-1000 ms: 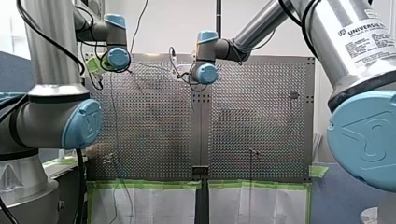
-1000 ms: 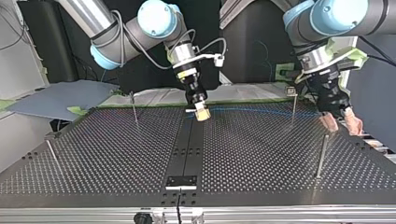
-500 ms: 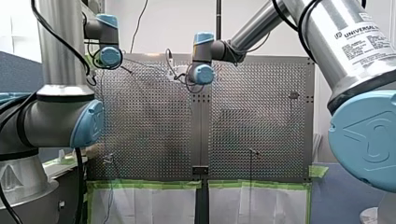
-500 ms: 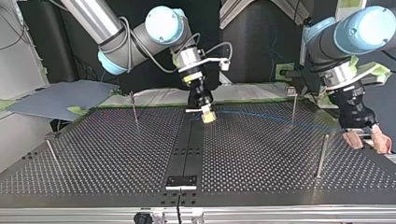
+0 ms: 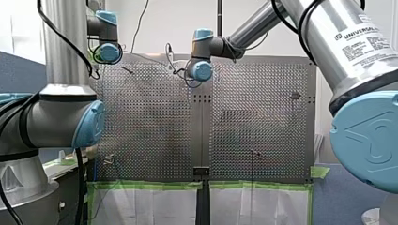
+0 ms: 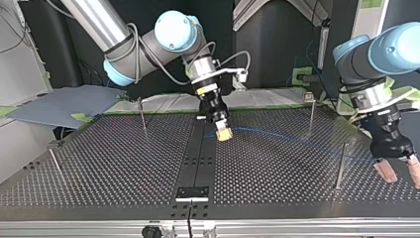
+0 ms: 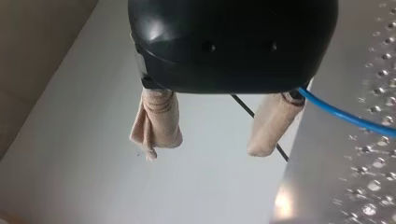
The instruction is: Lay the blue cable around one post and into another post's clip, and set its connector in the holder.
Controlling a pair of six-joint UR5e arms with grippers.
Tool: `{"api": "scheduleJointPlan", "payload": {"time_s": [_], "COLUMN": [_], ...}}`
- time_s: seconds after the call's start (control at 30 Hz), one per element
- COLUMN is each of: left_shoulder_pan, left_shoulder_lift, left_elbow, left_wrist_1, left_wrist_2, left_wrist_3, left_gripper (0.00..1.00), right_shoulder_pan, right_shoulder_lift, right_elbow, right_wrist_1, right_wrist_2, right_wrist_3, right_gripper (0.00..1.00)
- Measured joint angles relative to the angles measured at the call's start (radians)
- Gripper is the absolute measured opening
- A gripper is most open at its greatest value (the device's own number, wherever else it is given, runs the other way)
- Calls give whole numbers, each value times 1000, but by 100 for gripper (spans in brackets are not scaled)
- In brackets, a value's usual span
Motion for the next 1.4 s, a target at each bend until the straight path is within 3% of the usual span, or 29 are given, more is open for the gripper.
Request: {"api": "scheduleJointPlan", "payload": {"time_s": [0.33, 0.63, 0.87, 1.1, 1.4], "left_shoulder_pan": [68, 120, 120, 114, 106], "left_shoulder_lift": [-101, -146, -216, -276, -286], "left_elbow": [23, 24, 24, 11, -15], "left_wrist_1": [42, 55, 55, 51, 53], "left_wrist_2": [66, 148, 207, 213, 214], "left_wrist_3": [-11, -35, -17, -6, -15], "left_gripper": [100, 100, 100, 100, 100], "right_shoulder_pan": [-3, -15, -33, -56, -76], "right_shoulder_lift": [25, 28, 33, 61, 102], "right_elbow": [-14, -14, -14, -14, 20], "right_wrist_1": [6, 2, 13, 58, 129], "right_wrist_2": [1, 9, 54, 96, 138], "right_wrist_3": [0, 0, 2, -5, -17], "right_gripper": [0, 0, 0, 0, 0]}}
